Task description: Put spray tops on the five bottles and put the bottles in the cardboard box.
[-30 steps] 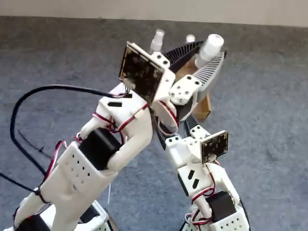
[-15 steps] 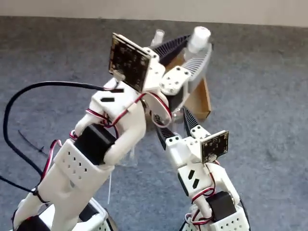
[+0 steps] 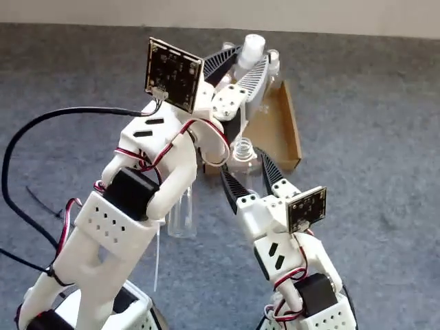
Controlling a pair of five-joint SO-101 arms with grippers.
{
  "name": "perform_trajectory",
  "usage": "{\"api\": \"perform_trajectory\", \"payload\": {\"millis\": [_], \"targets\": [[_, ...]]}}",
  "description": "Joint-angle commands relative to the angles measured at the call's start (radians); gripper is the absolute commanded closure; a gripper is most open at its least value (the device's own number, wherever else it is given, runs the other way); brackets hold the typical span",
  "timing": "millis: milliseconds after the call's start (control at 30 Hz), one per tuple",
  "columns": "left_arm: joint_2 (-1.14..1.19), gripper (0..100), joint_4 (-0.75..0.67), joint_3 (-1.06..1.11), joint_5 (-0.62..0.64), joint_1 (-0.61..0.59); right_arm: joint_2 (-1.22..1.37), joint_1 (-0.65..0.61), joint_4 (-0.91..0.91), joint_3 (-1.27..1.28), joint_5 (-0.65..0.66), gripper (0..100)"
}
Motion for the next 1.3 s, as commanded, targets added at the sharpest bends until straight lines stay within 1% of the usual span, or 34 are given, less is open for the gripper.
{"api": "perform_trajectory", "payload": {"millis": [0, 100, 367, 433, 467, 567, 667, 733, 867, 1133, 1267], "targets": [[-0.033, 100, 0.003, 0.045, 0.006, -0.019, -0.012, 0.010, -0.022, -0.010, -0.008, 99.4], [-0.122, 100, 0.003, 0.140, 0.006, -0.012, -0.012, 0.010, -0.021, -0.010, -0.008, 99.4], [-0.447, 100, 0.003, 0.495, 0.005, -0.012, -0.012, 0.010, -0.019, -0.008, -0.008, 99.4], [-0.479, 100, 0.003, 0.547, -0.005, -0.012, -0.012, 0.010, -0.013, -0.008, -0.008, 99.4], [-0.481, 100, 0.003, 0.567, -0.029, -0.010, -0.012, 0.008, 0.004, -0.008, -0.008, 99.4], [-0.483, 100, 0.003, 0.619, -0.095, 0.036, -0.012, 0.007, 0.064, -0.012, -0.008, 99.4], [-0.489, 100, 0.003, 0.659, -0.123, 0.081, -0.012, 0.010, 0.067, -0.012, -0.008, 99.4], [-0.489, 98, 0.005, 0.661, -0.123, 0.088, -0.012, 0.010, 0.067, -0.010, -0.008, 99.4], [-0.490, 87, 0.089, 0.624, -0.115, 0.091, -0.012, 0.010, 0.067, -0.010, -0.008, 99.4], [-0.490, 84, 0.230, 0.407, -0.123, 0.082, -0.012, 0.012, 0.067, -0.012, -0.006, 99.4], [-0.484, 77, 0.310, 0.305, -0.123, 0.082, -0.012, 0.012, 0.067, -0.007, -0.006, 99.4]]}}
